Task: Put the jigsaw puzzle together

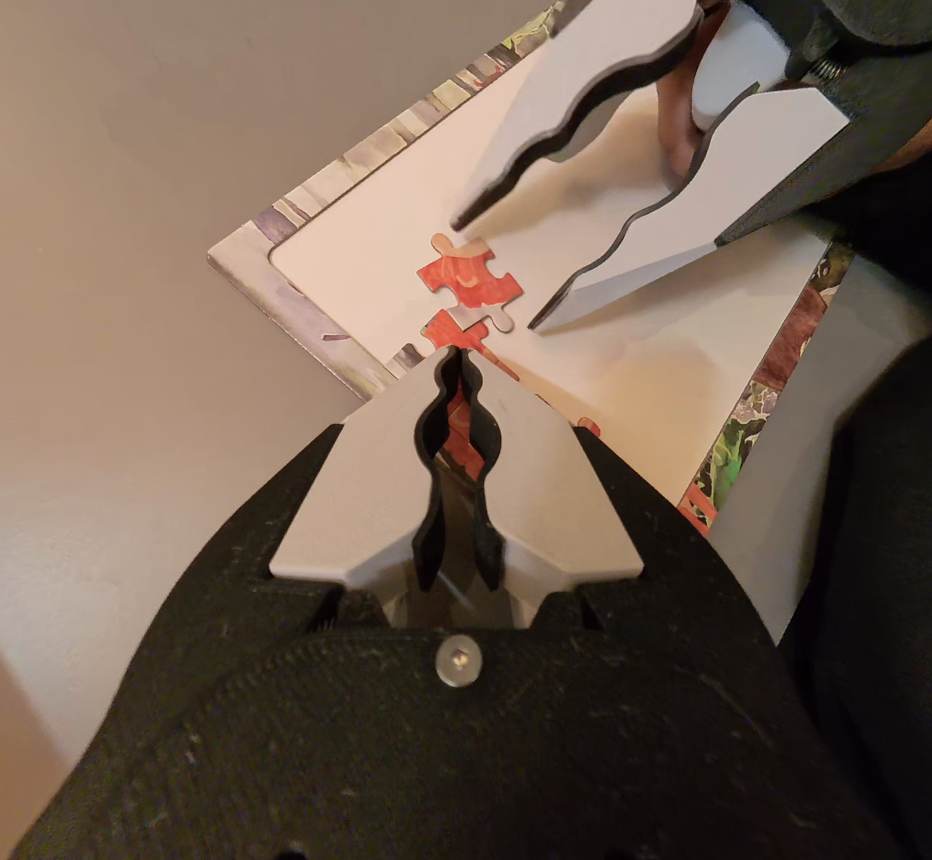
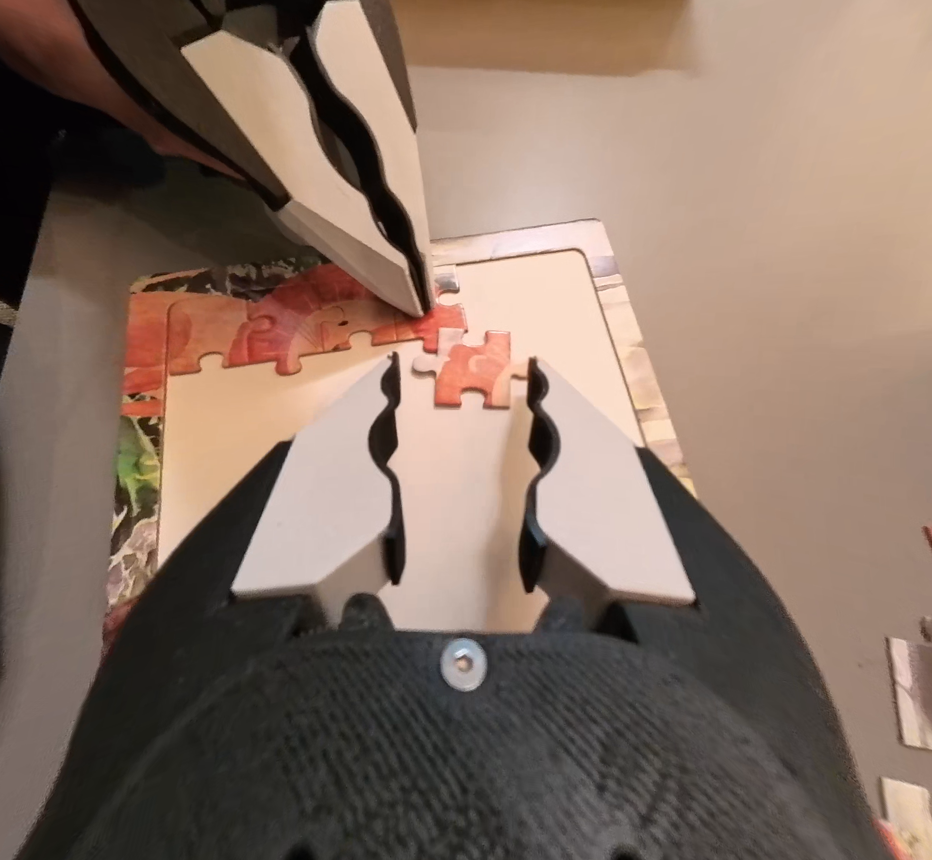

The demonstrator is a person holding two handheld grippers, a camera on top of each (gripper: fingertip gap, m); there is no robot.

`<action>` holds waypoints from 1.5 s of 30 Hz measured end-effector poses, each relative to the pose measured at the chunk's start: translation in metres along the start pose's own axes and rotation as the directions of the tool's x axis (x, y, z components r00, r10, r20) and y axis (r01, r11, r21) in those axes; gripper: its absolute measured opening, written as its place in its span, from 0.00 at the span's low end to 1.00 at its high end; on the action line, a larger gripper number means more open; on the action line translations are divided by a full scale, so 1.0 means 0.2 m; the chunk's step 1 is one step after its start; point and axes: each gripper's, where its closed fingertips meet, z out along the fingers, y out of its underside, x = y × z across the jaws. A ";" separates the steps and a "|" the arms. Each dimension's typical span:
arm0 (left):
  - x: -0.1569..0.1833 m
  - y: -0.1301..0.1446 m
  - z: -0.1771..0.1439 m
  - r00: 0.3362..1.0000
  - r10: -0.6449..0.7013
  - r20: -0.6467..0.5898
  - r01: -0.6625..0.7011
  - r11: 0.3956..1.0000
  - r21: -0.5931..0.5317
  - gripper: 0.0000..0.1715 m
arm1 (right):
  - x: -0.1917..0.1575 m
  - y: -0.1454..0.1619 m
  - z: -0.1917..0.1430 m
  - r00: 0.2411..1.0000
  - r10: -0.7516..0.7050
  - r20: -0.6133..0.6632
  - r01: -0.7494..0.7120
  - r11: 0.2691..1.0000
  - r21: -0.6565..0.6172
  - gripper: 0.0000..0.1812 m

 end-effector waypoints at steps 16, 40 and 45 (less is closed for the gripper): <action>0.05 0.01 0.00 0.998 -0.012 -0.065 0.011 1.000 -0.017 0.00 | 0.00 0.01 0.05 1.000 0.012 0.006 -0.012 0.999 -0.053 0.21; 0.05 -0.23 -0.07 0.995 -0.045 -0.085 0.060 0.981 0.182 0.00 | 0.50 0.16 -0.54 0.902 0.131 -0.412 -0.119 0.991 0.054 0.21; 0.12 -0.35 -0.03 0.994 0.002 -0.112 0.022 0.978 0.208 0.00 | 0.68 0.51 -0.99 0.750 0.226 -0.622 -0.239 0.969 0.064 0.22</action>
